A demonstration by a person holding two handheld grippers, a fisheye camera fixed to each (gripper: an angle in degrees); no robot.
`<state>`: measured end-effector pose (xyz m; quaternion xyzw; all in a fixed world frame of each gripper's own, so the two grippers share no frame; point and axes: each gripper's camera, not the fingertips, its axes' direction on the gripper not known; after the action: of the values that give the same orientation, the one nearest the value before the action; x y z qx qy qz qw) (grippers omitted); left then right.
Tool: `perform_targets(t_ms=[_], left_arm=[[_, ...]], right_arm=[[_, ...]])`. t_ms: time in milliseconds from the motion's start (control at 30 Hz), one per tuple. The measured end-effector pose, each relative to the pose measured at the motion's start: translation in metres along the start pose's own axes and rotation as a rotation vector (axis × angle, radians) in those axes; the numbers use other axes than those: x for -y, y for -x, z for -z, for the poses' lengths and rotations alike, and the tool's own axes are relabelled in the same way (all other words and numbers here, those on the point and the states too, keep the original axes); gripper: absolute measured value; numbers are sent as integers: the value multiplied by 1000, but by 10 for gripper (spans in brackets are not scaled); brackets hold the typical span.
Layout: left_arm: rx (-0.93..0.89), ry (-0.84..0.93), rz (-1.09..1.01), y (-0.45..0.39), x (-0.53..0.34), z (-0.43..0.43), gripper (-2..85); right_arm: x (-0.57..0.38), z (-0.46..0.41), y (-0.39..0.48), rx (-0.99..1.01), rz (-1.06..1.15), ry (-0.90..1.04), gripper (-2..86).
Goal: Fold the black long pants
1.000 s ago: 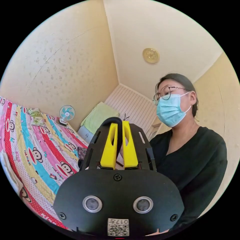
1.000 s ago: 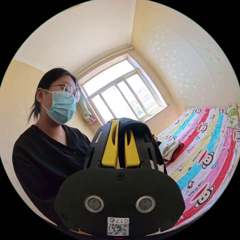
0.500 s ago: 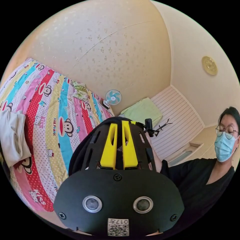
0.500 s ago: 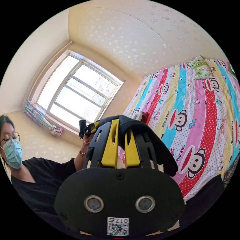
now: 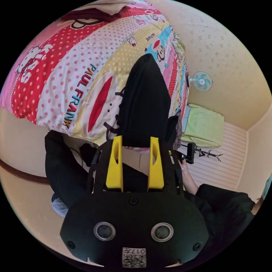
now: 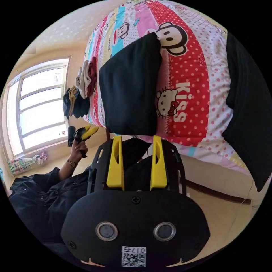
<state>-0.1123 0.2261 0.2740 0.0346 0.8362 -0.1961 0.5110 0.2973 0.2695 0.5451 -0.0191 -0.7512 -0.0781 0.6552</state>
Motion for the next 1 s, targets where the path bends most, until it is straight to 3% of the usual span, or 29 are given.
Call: perform_targets(t_ms=[100,200,333,400,433,533,600,733,833,1000], left_arm=[[-5,-56,-67,-8,31,13,153],[28,-79,-139,-23,77,6,171],[69,-40,-142,-19,126,-38,191],[95,49,-127,-9,130,-72,191],[135,-46,-149,-12,116,-71,184],[209,-80,-196,-27,84,-78,163],[245,-43,-173,-32,72,-75,138],[12,147,-36,-20,64,-41,85],[-48,232,-141,-43,55,11,85],[-199,142,-211,-80,61,135,90]], right_arm=[[39,23,-11,118,-8,-142,165],[90,19,-19,92,-14,-225,179],[133,-37,-38,145,-84,-174,191],[117,-46,-26,28,-52,-285,180],[112,-47,-22,16,-41,-301,177],[99,-53,-21,85,-46,-209,149],[86,-53,-36,241,-131,-135,117],[62,-34,-19,296,-121,-68,83],[46,-11,34,277,-33,-19,70],[54,12,161,410,121,-67,69]])
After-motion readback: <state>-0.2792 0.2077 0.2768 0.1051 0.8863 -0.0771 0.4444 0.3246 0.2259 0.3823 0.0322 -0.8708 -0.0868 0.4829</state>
